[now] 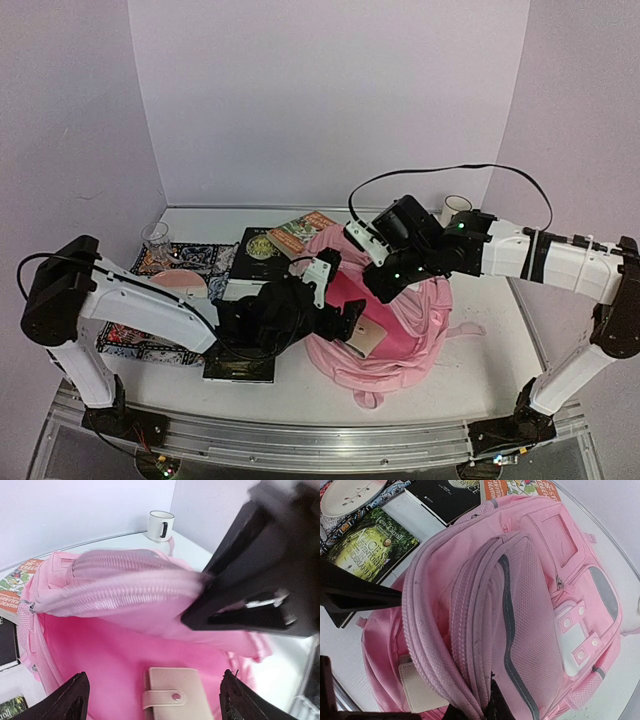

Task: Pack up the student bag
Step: Place the card case in the second largest pocket of the bag, then adjust the card case in the second largest pocket of the bag.

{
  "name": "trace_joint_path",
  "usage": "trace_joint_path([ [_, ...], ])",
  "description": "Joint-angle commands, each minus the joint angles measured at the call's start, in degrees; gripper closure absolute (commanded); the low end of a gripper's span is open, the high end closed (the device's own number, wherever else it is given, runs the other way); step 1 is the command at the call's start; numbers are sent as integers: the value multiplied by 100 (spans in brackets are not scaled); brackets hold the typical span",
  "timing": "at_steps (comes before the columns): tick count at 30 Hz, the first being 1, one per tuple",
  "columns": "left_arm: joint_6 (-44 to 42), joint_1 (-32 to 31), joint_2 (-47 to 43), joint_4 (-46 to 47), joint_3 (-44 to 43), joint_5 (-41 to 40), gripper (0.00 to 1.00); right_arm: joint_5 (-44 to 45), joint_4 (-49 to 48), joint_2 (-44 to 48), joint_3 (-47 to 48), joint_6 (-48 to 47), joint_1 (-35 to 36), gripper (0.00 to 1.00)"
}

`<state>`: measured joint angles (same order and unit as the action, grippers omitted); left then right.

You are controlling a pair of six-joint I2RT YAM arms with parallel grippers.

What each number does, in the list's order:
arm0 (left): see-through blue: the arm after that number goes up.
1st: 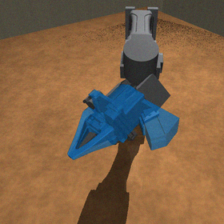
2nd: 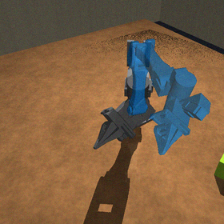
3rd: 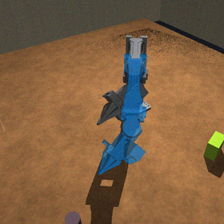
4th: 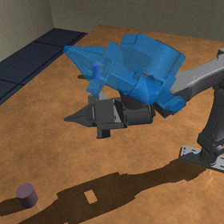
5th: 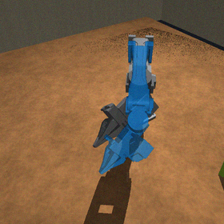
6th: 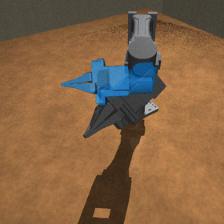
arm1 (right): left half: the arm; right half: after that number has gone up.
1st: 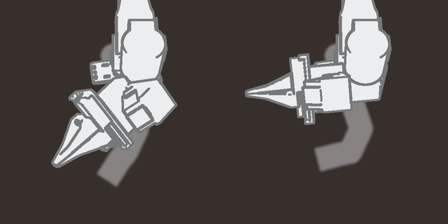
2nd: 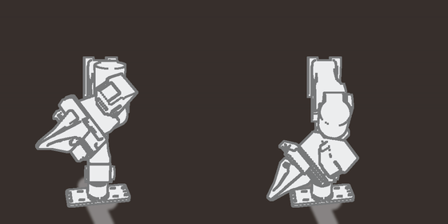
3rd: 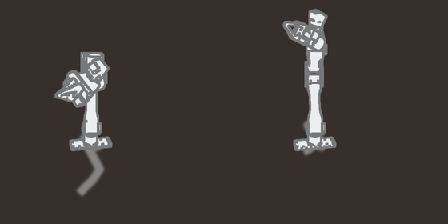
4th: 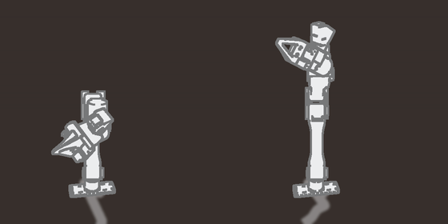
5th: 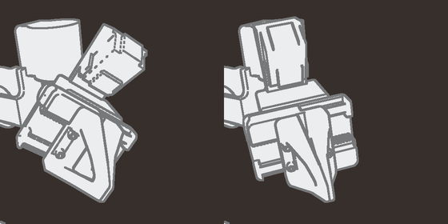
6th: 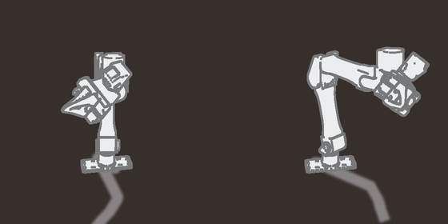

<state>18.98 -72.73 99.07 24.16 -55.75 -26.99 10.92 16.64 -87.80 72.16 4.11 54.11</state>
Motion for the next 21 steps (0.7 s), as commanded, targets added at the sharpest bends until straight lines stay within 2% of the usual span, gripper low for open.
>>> trace_joint_path([
  [1, 857, -35, -503, -1073, 33, 396, 8, -102, -504, 14, 135, 170, 51, 100],
  [5, 1551, -41, -379, -2259, -384, 478, 11, -55, -495, -41, 64, 188, 48, 100],
  [7, 1889, -39, -341, -2547, -494, 742, 17, -95, -495, -74, 63, 211, 47, 100],
  [15, 2250, -48, -100, -2607, -997, 2176, 39, -95, -495, -172, 51, 256, 50, 100],
  [21, 2267, -51, 475, -2708, -1410, 2751, 44, -102, -495, -191, 58, 264, 45, 100],
])
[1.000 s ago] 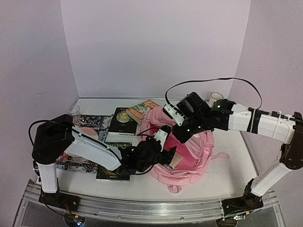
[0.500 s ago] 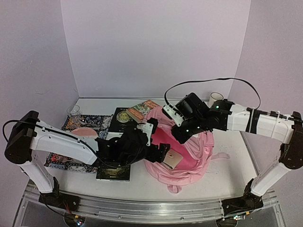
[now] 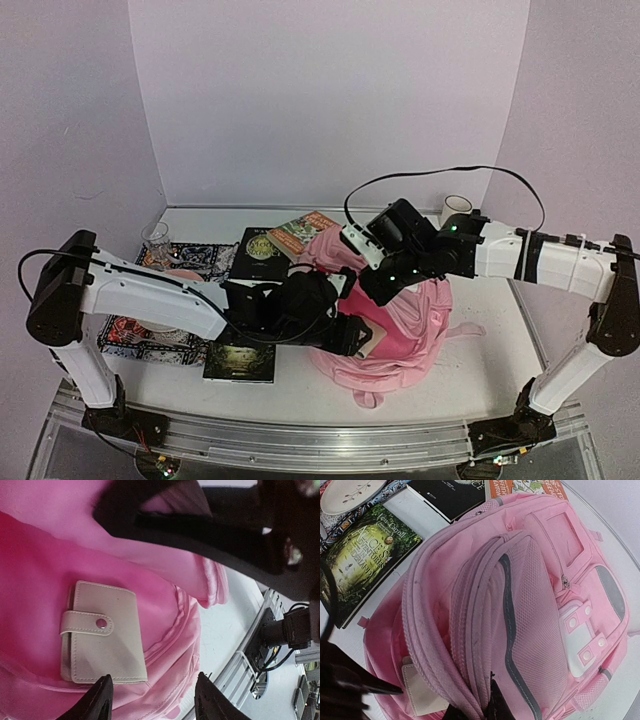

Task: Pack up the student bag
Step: Adjust the card case in the second largest pocket of the bag.

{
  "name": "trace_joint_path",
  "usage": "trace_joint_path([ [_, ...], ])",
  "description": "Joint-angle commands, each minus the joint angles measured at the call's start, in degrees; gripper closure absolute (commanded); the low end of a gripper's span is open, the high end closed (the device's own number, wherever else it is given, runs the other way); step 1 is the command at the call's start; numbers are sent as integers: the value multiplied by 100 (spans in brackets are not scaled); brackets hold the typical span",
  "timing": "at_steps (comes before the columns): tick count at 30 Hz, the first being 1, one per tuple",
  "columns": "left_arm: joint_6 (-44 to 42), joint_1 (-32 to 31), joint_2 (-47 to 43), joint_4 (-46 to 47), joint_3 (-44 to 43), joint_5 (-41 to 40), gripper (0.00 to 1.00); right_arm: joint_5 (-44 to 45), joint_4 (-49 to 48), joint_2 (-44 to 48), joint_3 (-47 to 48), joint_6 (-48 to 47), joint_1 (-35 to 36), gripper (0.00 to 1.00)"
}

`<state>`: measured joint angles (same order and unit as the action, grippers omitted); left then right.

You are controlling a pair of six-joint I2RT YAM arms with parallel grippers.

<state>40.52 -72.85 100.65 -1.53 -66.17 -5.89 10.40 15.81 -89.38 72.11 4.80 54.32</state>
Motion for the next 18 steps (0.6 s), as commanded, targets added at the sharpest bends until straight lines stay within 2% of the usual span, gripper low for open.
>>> trace_joint_path([
  [1, 132, -37, 397, -175, -444, 777, 45, -53, -412, -35, 54, 192, 26, 100],
  [6, 303, -51, 632, -388, -545, 938, 51, -60, -412, -23, 40, 196, 28, 100],
  [11, 427, -123, 633, -453, -452, 927, 51, -74, -412, -41, 50, 195, 28, 100],
  [18, 422, -84, 1007, -471, -726, 272, 53, -125, -412, -52, 49, 235, 27, 100],
])
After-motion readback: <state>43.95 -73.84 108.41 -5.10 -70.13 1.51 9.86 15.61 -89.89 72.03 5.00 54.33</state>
